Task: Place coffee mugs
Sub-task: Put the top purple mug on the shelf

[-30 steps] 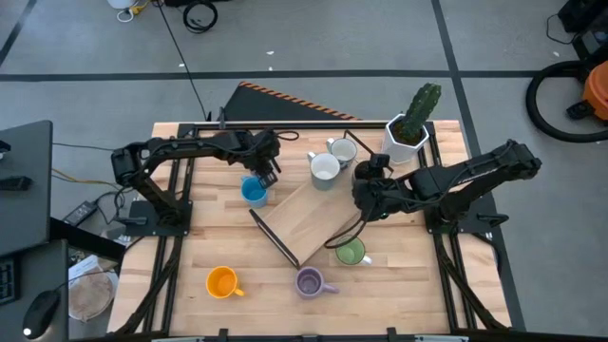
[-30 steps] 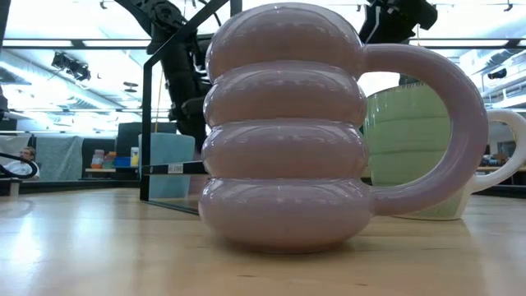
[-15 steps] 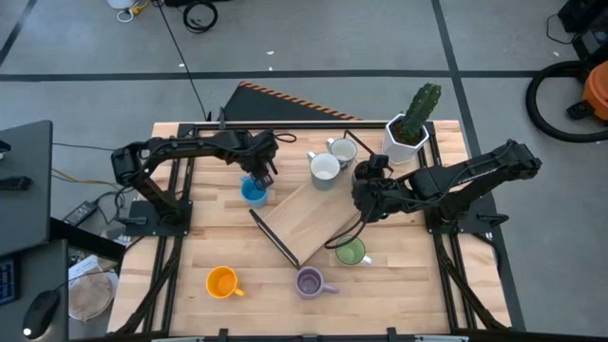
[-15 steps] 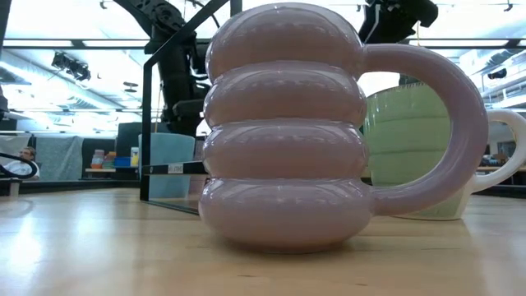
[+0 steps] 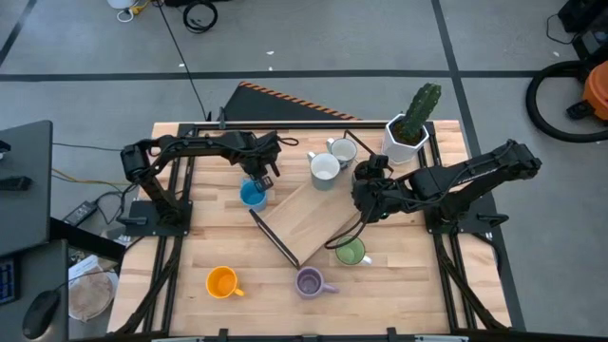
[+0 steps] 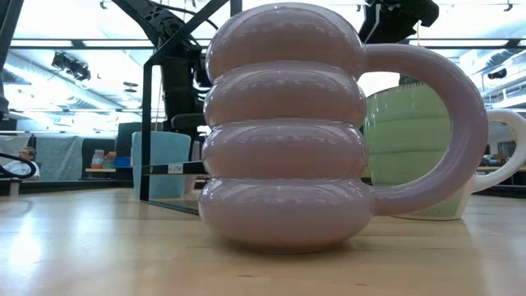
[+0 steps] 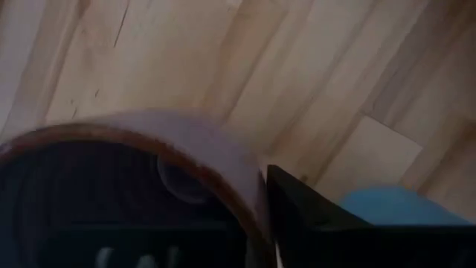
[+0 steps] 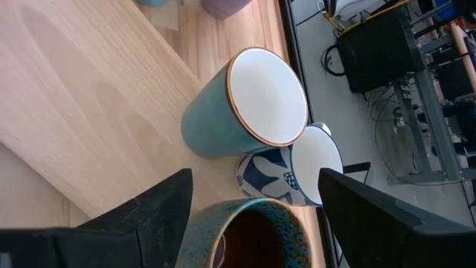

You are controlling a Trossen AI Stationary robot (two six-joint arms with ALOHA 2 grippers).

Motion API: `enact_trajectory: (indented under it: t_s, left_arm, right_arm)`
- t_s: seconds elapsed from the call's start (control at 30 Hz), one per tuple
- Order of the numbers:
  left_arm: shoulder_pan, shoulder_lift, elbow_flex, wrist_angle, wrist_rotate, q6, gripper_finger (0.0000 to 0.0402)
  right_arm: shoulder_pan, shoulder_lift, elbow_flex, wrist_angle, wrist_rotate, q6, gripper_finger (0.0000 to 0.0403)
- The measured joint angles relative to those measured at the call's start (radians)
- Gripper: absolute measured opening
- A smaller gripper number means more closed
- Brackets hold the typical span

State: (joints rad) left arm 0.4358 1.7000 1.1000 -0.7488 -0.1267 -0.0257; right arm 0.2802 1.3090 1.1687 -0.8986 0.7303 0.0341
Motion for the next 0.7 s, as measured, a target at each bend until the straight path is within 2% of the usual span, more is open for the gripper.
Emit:
enact_trajectory:
  t_s: [0.07,0.23,0.33,0.53,0.7]
  left_arm:
    - [0.0,0.001,0.0,-0.009,0.001,0.016,0.0024]
    - [0.0,-0.004,0.005,-0.007,-0.001,0.036,0.0023]
    - [-0.002,-0.005,0.055,-0.056,-0.004,0.039,0.0023]
    - [-0.022,-0.006,0.249,-0.199,0.007,0.034,0.0023]
    - [-0.087,-0.006,0.413,-0.317,0.027,-0.017,0.0024]
  right_arm:
    - [0.0,0.0,0.0,0.0,0.0,0.0,0.0297]
    - [0.0,0.0,0.0,0.0,-0.006,0.007,0.0297]
    - [0.0,0.0,0.0,-0.001,-0.021,0.008,0.0297]
    - [0.0,-0.023,0.0,-0.018,-0.039,0.033,0.0297]
    - [0.003,-0.069,0.0,-0.017,-0.027,0.073,0.0297]
